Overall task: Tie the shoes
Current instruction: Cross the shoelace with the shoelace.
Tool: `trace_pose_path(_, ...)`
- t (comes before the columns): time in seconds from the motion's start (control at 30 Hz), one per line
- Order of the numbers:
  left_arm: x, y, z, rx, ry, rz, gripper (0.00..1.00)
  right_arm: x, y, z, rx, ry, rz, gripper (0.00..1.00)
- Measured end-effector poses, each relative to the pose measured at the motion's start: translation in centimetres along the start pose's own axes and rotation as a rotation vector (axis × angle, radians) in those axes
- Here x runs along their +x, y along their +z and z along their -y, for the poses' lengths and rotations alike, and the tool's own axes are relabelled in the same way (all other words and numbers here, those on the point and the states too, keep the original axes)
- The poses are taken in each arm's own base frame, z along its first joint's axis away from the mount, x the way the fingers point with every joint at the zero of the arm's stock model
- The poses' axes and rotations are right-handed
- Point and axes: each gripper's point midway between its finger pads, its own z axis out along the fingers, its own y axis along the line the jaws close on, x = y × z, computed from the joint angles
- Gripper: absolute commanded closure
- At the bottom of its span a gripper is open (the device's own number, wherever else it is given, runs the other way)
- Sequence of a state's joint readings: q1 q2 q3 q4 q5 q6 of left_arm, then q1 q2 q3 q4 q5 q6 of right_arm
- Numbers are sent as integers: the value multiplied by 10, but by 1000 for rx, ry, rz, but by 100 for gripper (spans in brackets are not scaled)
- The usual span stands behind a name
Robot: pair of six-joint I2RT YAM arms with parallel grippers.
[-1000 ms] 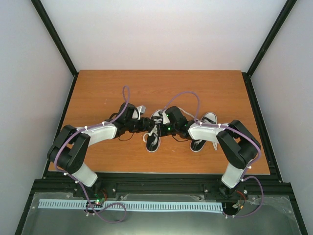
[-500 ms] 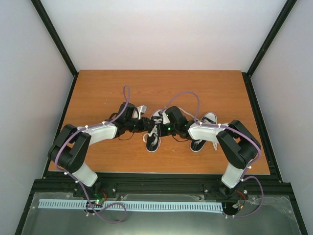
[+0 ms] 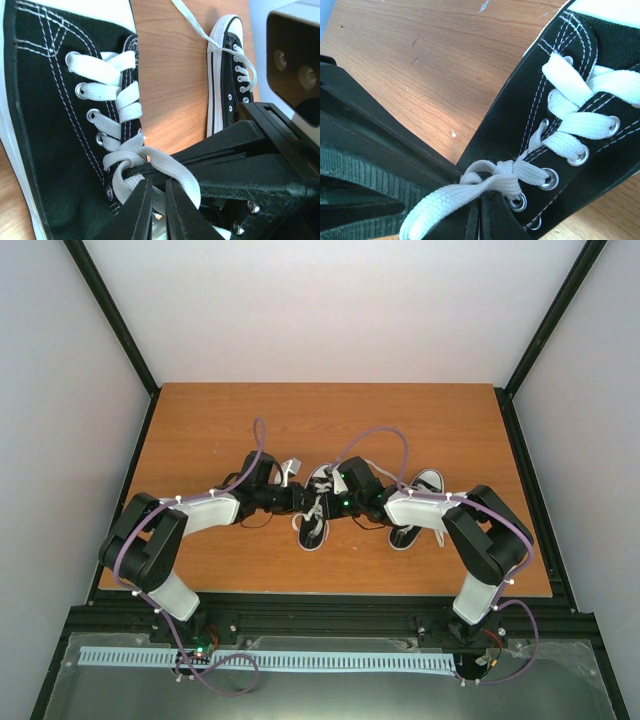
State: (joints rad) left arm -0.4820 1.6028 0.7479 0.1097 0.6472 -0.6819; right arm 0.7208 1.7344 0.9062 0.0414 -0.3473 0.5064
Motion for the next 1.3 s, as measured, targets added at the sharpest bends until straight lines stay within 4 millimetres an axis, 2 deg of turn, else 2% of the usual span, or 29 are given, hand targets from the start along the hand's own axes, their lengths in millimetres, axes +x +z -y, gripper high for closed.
trace_pose_path(0.17, 5, 0, 0, 11, -16, -18, 70, 0, 0, 0, 2, 1, 0, 97)
trace_pose_path(0.3, 9, 0, -2, 18, -35, -30, 66, 0, 0, 1, 4, 1, 1, 97)
trace_pose_path(0.47, 12, 1, -1, 31, -45, -42, 72, 0, 0, 1, 6, 1, 1, 97)
trace_pose_path(0.87, 15, 5, -5, 40, -81, -57, 99, 0, 0, 3, 15, 2, 3, 97)
trace_pose_path(1.13, 13, 5, -7, 26, -82, -42, 99, -1, 0, 3, 19, 8, 7, 97)
trace_pose_path(1.3, 10, 2, -7, 14, -74, -19, 99, -3, -3, 3, 31, 6, 18, 89)
